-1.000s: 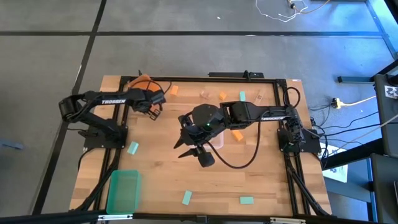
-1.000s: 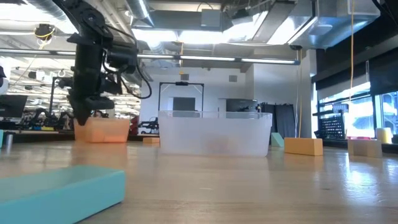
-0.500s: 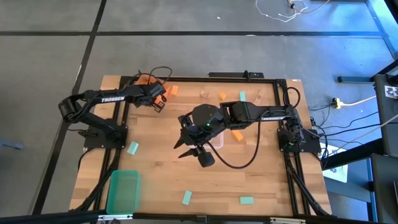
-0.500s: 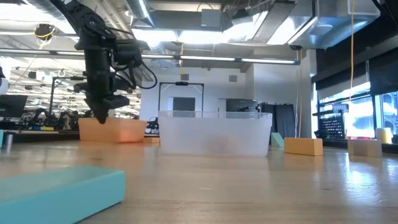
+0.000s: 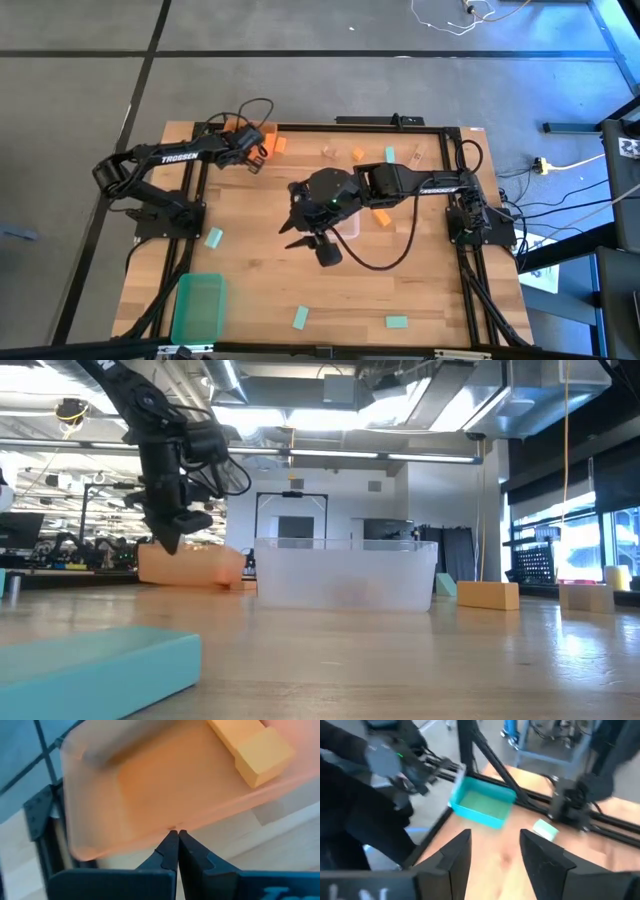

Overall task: Sort & place blocks by color
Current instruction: Move the orange bin to the top left of the table, then put the light brown block into the white bin

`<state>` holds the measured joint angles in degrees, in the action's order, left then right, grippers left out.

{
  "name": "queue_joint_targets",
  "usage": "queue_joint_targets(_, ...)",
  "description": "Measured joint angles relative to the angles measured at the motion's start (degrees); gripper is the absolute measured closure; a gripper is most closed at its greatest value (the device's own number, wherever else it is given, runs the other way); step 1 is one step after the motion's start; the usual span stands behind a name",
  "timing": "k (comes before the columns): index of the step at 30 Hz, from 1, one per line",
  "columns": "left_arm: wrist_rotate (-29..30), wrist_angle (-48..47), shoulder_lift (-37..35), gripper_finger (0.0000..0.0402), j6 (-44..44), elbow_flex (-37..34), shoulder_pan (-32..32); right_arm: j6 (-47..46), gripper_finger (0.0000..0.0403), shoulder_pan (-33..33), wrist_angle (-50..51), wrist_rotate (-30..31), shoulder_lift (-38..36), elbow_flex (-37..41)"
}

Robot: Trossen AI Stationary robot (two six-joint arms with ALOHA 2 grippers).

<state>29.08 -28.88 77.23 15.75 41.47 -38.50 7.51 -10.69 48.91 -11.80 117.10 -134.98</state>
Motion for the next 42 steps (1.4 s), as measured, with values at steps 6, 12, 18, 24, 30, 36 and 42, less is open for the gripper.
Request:
queue_joint_targets(6,3.8,-5.0,-5.5,0.0401,0.3,0.0,4.5,-5.9,0.0234,0.1,4.9,13.5,0.0,0.0)
queue_joint_targets(12,0.5,-11.0,-15.9,0.0401,3.5,0.0,10.3,-10.3,0.0234,0.1,11.6,20.8,0.0,0.0)
queue_joint_targets(18,-11.4,-17.0,-27.8,0.0401,5.5,0.0,20.0,-11.9,0.0234,0.1,17.8,20.8,0.0,0.5)
queue_joint_targets(24,-20.9,-23.8,-34.9,0.0402,10.9,0.0,31.6,-17.9,0.0234,0.6,24.1,20.8,0.0,1.2)
queue_joint_targets(30,-24.1,-31.3,-35.7,0.0402,20.9,0.0,41.5,-17.8,0.0234,0.5,24.7,20.8,0.0,1.2)
queue_joint_targets(36,-24.2,-37.0,-34.1,0.0402,34.0,0.0,48.9,-17.8,0.0234,0.6,24.7,20.4,0.0,1.2)
queue_joint_targets(42,-24.2,-37.1,-32.1,0.0402,33.4,0.0,56.0,-15.6,0.0234,0.4,27.1,11.9,0.4,1.3)
